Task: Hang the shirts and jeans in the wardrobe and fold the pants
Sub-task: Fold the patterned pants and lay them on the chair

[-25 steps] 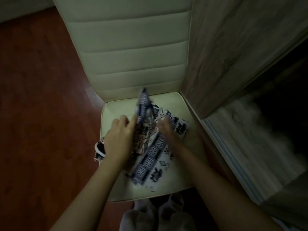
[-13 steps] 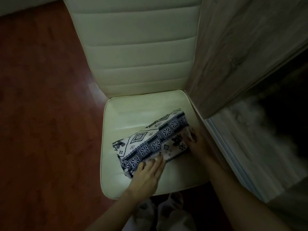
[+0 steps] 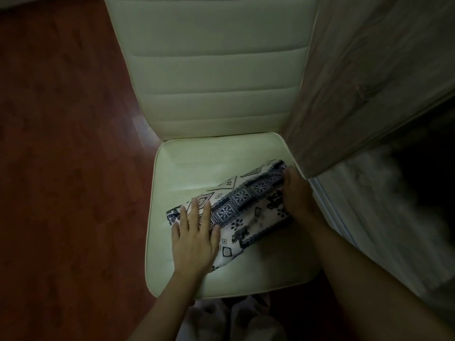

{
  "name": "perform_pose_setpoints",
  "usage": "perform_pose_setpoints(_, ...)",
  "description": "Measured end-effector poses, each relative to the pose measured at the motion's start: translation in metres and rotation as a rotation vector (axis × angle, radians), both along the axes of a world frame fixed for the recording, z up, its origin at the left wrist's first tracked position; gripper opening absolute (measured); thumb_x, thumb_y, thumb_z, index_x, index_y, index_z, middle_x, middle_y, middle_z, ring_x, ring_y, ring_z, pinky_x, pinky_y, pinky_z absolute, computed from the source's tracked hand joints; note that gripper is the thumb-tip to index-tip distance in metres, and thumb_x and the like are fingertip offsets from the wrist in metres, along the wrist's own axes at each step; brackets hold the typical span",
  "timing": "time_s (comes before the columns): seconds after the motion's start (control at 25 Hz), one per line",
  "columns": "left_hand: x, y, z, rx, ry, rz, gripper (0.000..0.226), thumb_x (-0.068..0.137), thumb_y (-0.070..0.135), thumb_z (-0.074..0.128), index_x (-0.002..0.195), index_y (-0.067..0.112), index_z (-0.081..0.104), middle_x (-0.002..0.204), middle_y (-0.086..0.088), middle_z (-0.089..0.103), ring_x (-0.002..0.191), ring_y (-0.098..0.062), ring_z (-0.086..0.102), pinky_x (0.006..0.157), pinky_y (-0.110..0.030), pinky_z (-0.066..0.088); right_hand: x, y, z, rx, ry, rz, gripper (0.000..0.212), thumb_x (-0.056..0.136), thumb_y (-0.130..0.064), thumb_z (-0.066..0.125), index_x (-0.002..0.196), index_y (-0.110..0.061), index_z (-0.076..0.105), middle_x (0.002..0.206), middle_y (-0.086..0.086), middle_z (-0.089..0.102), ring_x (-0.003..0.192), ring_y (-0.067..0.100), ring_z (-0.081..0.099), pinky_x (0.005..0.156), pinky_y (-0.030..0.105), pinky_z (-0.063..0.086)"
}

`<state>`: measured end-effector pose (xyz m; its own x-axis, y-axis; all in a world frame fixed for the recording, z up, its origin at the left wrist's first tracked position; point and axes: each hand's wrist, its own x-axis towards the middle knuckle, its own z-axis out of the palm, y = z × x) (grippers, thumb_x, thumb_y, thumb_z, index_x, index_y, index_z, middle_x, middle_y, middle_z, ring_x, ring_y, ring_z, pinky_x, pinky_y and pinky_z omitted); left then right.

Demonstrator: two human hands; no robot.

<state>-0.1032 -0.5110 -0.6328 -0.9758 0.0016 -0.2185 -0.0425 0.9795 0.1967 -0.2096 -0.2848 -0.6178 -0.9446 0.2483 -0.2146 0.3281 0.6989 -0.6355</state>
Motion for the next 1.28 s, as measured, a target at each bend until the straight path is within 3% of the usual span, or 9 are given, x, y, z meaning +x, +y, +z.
perform_pose_setpoints(0.16,0.001,0.0,-0.005,0.062,0.051,0.045,0.065,0.096,0.053,0.007,0.146,0.02,0.033,0.152,-0.009,0.033,0.139,-0.03,0.032,0.104,-0.051,0.034,-0.002,-0.001,-0.014,0.088,-0.027,-0.034,0.028,0.102,-0.021,0.029,0.077,-0.015,0.041,0.073,0.002,0.044,0.074,0.023,0.047,0.057,0.027,0.021)
perform_pose_setpoints(0.28,-0.005,-0.011,0.011,0.338,0.129,0.573,0.066,0.092,0.052,0.02,0.14,0.01,0.038,0.146,-0.015,0.037,0.135,-0.031,0.033,0.105,-0.047,0.029,0.008,-0.008,-0.017,0.21,0.034,-0.027,0.033,0.099,-0.033,0.036,0.104,-0.004,0.052,0.106,0.017,0.053,0.1,0.032,0.049,0.078,0.035,0.035)
perform_pose_setpoints(0.4,-0.019,-0.016,0.016,0.399,-0.009,0.954,0.058,0.096,0.049,0.03,0.117,0.0,0.051,0.119,-0.024,0.052,0.107,-0.038,0.052,0.08,-0.04,0.038,0.007,-0.008,-0.011,0.084,-0.038,0.001,0.055,0.095,-0.049,0.036,0.124,-0.003,0.048,0.123,0.019,0.052,0.109,0.031,0.05,0.085,0.036,0.04)
perform_pose_setpoints(0.48,-0.026,-0.009,0.016,0.348,-0.013,0.843,0.046,0.098,0.041,0.032,0.112,0.003,0.053,0.112,-0.022,0.056,0.1,-0.038,0.054,0.075,-0.04,0.04,0.011,-0.006,-0.013,-0.006,-0.075,0.053,0.054,0.095,-0.049,0.036,0.123,-0.005,0.05,0.12,0.015,0.056,0.104,0.026,0.054,0.08,0.029,0.04)
perform_pose_setpoints(0.64,-0.062,-0.025,0.015,0.213,0.153,0.687,0.035,0.101,0.032,0.033,0.109,0.008,0.056,0.103,-0.021,0.059,0.09,-0.039,0.056,0.065,-0.038,0.036,0.045,-0.002,-0.028,0.047,0.078,-0.042,0.074,0.092,-0.062,0.022,0.144,-0.01,0.03,0.148,0.013,0.037,0.137,0.026,0.034,0.112,0.042,0.031)
perform_pose_setpoints(0.8,-0.077,-0.043,0.01,0.19,0.151,0.378,0.037,0.102,0.035,0.031,0.102,0.006,0.052,0.092,-0.021,0.061,0.081,-0.042,0.059,0.061,-0.04,0.037,0.062,-0.004,-0.029,0.063,0.11,-0.143,0.078,0.093,-0.062,0.016,0.148,-0.006,0.019,0.154,0.014,0.025,0.143,0.024,0.023,0.116,0.042,0.024)
perform_pose_setpoints(1.0,-0.03,-0.04,0.031,0.406,0.183,0.725,0.04,0.101,0.039,0.03,0.086,0.007,0.05,0.084,-0.017,0.057,0.077,-0.031,0.053,0.065,-0.035,0.033,0.08,0.0,-0.022,-0.011,0.081,-0.181,0.086,0.087,-0.072,0.019,0.131,-0.001,0.039,0.126,0.023,0.053,0.115,0.034,0.054,0.096,0.041,0.045)
perform_pose_setpoints(1.12,0.006,-0.014,0.027,0.362,0.112,0.694,0.038,0.098,0.043,0.033,0.08,0.011,0.042,0.078,-0.01,0.052,0.076,-0.033,0.053,0.063,-0.036,0.034,0.087,-0.009,-0.01,0.085,0.044,-0.113,0.061,0.097,-0.042,0.036,0.142,-0.002,0.029,0.142,0.021,0.042,0.129,0.032,0.042,0.104,0.033,0.033)
perform_pose_setpoints(1.28,0.01,-0.006,0.009,0.397,0.084,0.689,0.031,0.1,0.039,0.032,0.084,0.013,0.038,0.081,-0.017,0.058,0.075,-0.04,0.055,0.059,-0.036,0.03,0.086,-0.019,-0.005,0.062,0.005,-0.083,0.053,0.101,-0.031,0.032,0.143,0.0,0.027,0.141,0.023,0.042,0.126,0.036,0.043,0.098,0.035,0.035)
